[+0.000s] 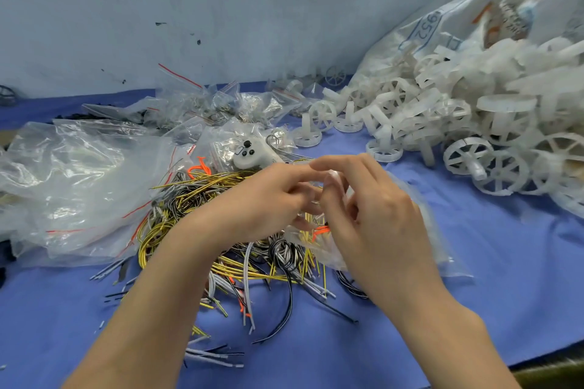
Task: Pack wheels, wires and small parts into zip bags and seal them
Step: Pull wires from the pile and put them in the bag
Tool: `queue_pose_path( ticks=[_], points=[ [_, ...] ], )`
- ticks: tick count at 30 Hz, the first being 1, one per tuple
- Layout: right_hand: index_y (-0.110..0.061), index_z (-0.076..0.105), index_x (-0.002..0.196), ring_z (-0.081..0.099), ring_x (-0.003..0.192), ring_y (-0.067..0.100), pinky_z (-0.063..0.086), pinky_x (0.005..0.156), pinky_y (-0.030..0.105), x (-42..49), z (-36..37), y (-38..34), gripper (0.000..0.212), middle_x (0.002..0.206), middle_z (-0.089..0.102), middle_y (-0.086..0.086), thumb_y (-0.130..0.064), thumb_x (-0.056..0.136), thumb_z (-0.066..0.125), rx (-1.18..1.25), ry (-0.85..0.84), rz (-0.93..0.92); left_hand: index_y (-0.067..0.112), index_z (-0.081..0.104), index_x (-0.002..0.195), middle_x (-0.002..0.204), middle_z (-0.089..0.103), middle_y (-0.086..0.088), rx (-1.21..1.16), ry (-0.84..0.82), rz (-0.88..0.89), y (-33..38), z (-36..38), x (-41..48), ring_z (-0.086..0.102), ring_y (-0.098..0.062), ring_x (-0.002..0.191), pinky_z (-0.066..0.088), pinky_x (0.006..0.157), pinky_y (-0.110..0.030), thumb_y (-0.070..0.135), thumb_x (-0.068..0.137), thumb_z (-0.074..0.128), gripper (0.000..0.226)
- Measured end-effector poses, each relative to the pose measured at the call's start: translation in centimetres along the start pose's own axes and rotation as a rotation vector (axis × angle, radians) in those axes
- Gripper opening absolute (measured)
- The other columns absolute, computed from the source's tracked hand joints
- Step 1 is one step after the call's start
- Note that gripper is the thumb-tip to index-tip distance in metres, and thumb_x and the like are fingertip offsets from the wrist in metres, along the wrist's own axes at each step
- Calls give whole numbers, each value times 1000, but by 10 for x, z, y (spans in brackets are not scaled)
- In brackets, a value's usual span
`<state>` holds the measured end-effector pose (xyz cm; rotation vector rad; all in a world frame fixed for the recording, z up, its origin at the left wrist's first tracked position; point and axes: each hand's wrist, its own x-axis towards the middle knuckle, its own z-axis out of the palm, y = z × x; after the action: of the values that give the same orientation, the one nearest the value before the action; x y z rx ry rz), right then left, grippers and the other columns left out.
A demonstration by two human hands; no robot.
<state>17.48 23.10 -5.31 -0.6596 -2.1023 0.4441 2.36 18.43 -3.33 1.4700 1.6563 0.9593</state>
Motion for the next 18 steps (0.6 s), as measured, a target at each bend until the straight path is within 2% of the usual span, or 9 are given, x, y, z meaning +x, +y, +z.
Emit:
queue_pose_path(
  ticks=[2,3,5,6,9,11,12,15,18],
  points=[
    [-32,63,111,54,62,18,48,57,40,0,0,0,22,95,58,-11,-29,95,49,4,12,-2,21,65,118,106,73,-6,-20,64,11,-1,-7,-2,70,-23,99,60,82,-38,-1,103,35,41],
    [-31,63,111,54,60,18,48,56,41,0,0,0,21,93,58,-10,-29,96,48,4,16,-3,23,67,116,103,73,-5,-29,125,25,-1,-11,-4,71,-22,91,60,74,-34,0,103,35,42],
    [-31,64,111,53,58,18,47,54,41,1,-1,0,21,91,56,-10,-29,96,48,4,25,1,33,73,97,95,71,-1,40,269,68,-1,-21,-7,68,-17,77,58,62,-34,2,102,39,46],
    [-32,64,111,53,57,18,47,54,42,1,-1,0,21,90,55,-10,-29,96,49,6,30,5,38,72,90,95,69,1,134,325,92,-3,-25,-7,67,-18,76,58,60,-39,2,101,40,49],
    [-31,64,111,53,56,19,48,54,42,1,-2,1,21,90,55,-10,-29,97,49,16,30,8,46,70,88,107,65,5,352,339,89,-8,-28,-6,66,-30,88,58,71,-47,4,98,41,52],
    [-30,65,110,53,56,19,48,54,42,1,-2,0,22,91,56,-10,-29,97,48,18,26,9,50,68,89,112,60,10,411,285,49,-11,-23,-6,62,-11,95,53,80,-35,-1,95,40,58],
    [-30,65,110,53,57,19,48,55,42,1,-2,0,22,92,56,-10,-29,97,48,23,25,11,51,67,90,108,58,12,433,254,33,-11,-20,-5,58,-1,91,48,78,-26,-4,91,41,61],
    [-33,63,110,54,61,17,48,59,42,1,0,-2,23,96,57,-12,-34,96,45,63,1,41,45,58,101,90,50,17,524,223,51,-9,-10,-2,50,3,80,36,67,-15,-9,85,41,58],
    [-36,60,111,55,66,18,49,62,44,-1,3,-3,24,104,56,-14,-37,97,41,64,-50,50,26,59,107,101,51,12,641,296,134,-10,-8,2,54,-7,93,48,82,-33,-9,85,47,43]
  ],
)
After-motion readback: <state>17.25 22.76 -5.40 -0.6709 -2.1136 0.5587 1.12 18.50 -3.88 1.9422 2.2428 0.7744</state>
